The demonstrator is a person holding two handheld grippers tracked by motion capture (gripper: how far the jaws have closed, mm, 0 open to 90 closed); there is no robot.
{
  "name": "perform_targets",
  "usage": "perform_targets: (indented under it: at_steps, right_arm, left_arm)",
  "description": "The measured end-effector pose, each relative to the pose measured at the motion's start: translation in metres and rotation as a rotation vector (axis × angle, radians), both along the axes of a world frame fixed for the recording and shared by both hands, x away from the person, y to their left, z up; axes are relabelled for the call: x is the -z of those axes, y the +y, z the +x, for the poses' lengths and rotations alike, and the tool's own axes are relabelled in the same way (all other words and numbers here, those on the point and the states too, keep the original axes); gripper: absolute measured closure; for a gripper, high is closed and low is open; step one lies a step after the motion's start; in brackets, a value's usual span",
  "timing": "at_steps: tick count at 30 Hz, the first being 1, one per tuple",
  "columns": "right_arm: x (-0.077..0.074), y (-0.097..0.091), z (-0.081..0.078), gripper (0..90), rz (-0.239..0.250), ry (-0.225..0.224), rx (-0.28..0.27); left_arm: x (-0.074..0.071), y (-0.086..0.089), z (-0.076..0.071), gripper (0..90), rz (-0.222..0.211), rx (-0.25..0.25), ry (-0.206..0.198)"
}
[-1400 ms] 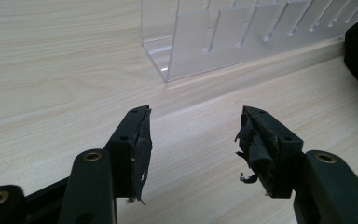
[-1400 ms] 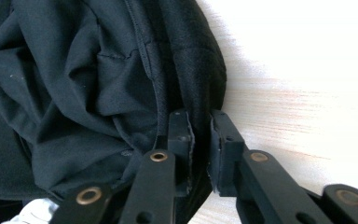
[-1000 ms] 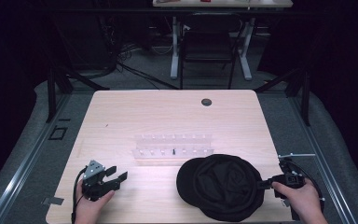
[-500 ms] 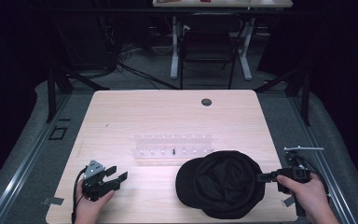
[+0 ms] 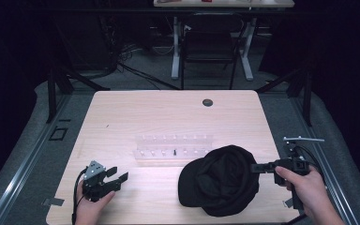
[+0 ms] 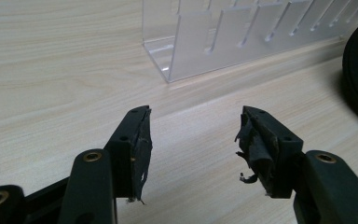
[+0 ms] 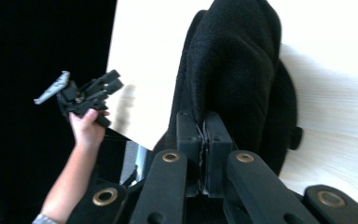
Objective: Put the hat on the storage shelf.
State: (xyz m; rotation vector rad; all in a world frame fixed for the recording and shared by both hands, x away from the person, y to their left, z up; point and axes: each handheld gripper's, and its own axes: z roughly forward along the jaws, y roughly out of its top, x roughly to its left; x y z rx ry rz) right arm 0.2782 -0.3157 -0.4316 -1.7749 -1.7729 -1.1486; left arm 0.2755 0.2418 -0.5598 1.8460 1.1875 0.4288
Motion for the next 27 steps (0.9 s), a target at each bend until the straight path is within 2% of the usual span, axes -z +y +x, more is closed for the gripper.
perform_targets:
  at_steps: [6, 16, 27]
  right_arm:
    - [-0.012, 0.009, 0.004, 88.4, 0.058, -0.017, -0.026]
    - [-0.032, 0.019, 0.01, 88.5, 0.106, -0.047, -0.042]
    - [-0.056, 0.024, 0.011, 88.6, 0.12, -0.097, -0.053]
  left_arm:
    - [0.0, -0.001, 0.0, 44.0, -0.002, 0.0, -0.004]
    - [0.0, 0.0, 0.001, 44.0, 0.001, 0.002, -0.002]
    - [0.0, 0.0, 0.001, 44.0, 0.001, 0.002, -0.004]
